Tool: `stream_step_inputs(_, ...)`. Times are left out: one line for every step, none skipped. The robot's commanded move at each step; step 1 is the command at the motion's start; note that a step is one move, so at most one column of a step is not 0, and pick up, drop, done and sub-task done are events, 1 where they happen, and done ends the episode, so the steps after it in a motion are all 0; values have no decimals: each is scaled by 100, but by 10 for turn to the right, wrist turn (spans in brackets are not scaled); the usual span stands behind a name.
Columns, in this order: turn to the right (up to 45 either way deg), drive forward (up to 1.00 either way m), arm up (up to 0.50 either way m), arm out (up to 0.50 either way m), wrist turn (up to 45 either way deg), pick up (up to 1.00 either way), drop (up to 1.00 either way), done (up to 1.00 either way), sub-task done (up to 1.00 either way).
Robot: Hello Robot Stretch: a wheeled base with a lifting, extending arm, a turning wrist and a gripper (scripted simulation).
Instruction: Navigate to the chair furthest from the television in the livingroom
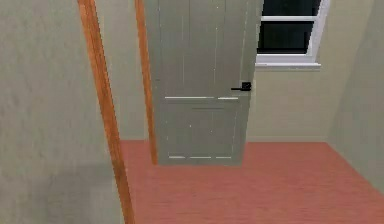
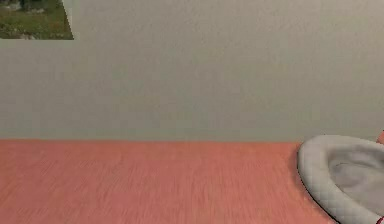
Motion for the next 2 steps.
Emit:
stream_step_inputs(90, 0, 0, 0, 0, 0, 0, 0, 0)
stream_step_inputs(0, 40, 0, 0, 0, 0, 0, 0, 0)
